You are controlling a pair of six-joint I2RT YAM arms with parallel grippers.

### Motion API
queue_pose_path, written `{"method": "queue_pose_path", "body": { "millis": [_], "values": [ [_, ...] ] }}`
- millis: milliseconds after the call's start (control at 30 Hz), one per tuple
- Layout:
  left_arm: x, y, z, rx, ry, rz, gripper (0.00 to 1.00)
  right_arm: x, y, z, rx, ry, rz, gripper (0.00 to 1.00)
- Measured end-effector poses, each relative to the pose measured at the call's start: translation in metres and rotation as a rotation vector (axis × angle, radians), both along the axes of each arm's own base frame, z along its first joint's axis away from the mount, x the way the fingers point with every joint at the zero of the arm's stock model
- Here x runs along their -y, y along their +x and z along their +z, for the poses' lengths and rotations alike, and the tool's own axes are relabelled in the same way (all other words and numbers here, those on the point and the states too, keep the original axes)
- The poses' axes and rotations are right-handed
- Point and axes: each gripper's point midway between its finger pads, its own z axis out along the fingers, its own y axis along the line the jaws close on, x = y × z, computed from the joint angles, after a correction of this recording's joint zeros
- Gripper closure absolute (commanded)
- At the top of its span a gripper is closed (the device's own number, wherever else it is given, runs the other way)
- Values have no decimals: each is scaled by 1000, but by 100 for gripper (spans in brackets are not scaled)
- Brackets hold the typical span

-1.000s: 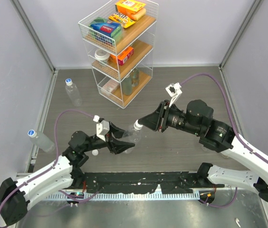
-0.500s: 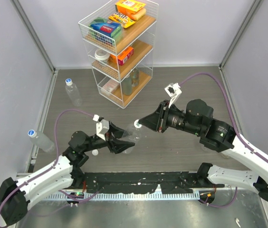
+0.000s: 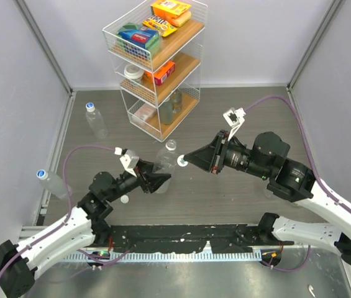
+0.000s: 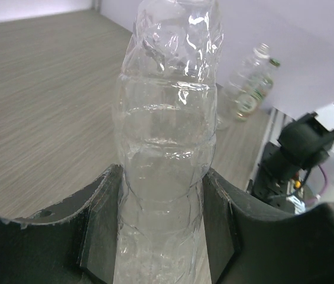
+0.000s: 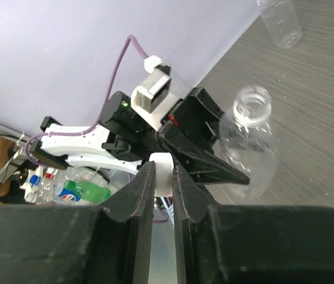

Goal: Screw on the bottle caps
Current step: Adjust the bottle cap at the center of the board.

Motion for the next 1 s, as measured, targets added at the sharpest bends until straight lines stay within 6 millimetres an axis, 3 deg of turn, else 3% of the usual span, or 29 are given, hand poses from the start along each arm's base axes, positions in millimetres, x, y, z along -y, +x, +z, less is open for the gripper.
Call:
{"method": "queue_pose_path", "body": {
  "millis": [100, 167, 267, 400, 467, 567, 667, 800, 1000],
  "values": [
    [-11, 3, 0, -15, 3, 61, 94, 12, 6, -9, -6, -5, -73, 99],
    [-19, -3, 5, -8, -6, 73, 93, 20, 13, -29, -31, -30, -136, 99],
    [-28, -14, 20, 25, -61, 69, 93, 29, 25, -87, -88, -117, -222, 99],
    [-38, -37, 31, 117, -157, 20, 92, 33, 44, -191, -187, -316, -332, 99],
    [-41, -43, 28, 138, -191, 7, 92, 34, 48, -243, -253, -420, -357, 99],
    [-45, -43, 20, 144, -219, 24, 89, 37, 50, -293, -336, -507, -377, 99],
    [-48, -38, 13, 136, -223, 55, 86, 34, 56, -315, -386, -511, -386, 99],
    [-47, -34, 11, 146, -211, 67, 87, 31, 69, -327, -440, -426, -401, 99],
    [-39, -27, 0, 124, -165, 63, 88, 42, 62, -361, -534, -423, -388, 99]
  ]
}}
